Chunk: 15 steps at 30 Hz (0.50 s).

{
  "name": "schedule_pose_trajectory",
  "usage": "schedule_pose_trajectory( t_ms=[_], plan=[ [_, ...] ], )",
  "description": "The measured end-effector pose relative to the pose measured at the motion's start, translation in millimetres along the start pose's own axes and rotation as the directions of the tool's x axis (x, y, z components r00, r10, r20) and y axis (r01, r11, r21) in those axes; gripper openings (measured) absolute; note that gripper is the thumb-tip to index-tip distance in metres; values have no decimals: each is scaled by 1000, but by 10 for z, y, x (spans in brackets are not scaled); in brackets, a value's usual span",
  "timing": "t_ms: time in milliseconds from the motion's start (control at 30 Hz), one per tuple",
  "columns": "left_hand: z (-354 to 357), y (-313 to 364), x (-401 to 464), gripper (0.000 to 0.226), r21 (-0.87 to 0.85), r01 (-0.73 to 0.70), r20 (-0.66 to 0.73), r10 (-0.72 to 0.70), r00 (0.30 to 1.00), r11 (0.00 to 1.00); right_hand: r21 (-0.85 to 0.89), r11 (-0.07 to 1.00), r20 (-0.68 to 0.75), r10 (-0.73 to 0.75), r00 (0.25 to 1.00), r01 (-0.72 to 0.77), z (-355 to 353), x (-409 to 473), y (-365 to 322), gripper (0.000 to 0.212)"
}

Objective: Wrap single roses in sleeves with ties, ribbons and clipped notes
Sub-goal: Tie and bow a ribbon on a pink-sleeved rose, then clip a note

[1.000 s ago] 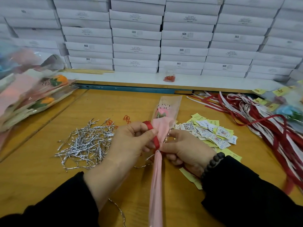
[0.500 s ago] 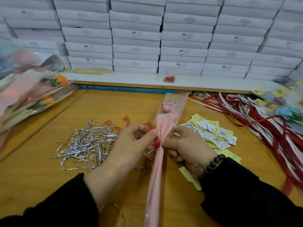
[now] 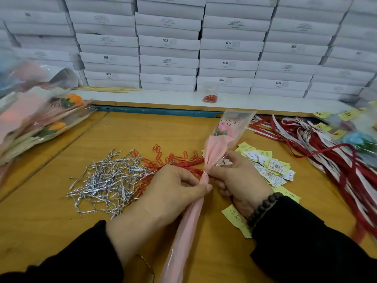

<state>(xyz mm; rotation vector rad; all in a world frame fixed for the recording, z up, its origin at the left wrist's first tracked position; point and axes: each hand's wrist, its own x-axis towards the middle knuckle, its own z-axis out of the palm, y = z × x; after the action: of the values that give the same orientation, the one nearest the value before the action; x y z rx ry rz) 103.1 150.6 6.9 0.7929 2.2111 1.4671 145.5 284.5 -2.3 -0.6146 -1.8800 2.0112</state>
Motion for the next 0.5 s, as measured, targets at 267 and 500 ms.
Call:
schedule_pose_trajectory(
  t_ms=[267, 500],
  plan=[
    [-23, -31, 6, 29, -382, 179, 139, -135, 981, 907, 47, 998, 46, -38, 998, 36, -5, 7, 1, 21],
    [-9, -43, 68, 20, -360, -12, -165, -51, 985, 933, 48, 998, 131, -47, 990, 41, 25, -25, 9, 20]
  ],
)
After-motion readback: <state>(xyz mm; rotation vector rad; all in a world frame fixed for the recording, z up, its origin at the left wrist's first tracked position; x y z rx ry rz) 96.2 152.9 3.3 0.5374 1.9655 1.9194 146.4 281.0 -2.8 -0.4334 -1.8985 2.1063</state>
